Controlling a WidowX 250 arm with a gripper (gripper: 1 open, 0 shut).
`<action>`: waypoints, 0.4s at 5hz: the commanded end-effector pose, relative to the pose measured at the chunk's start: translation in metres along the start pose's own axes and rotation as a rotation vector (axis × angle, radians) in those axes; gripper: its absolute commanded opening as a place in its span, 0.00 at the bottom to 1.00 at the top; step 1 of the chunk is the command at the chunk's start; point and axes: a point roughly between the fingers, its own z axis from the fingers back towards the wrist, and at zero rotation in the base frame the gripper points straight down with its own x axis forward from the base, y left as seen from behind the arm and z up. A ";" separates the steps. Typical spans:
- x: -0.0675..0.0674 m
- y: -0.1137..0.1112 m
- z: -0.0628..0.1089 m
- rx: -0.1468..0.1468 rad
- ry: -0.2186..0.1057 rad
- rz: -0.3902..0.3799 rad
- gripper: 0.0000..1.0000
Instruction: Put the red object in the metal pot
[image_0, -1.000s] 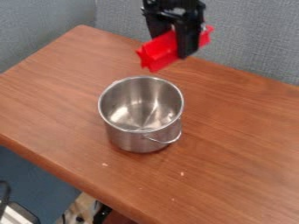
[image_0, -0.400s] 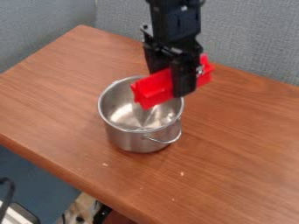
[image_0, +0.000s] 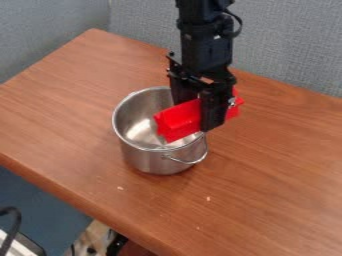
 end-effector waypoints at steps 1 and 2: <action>-0.002 0.005 0.022 0.030 -0.057 0.064 0.00; -0.008 0.006 0.022 0.035 -0.039 0.109 0.00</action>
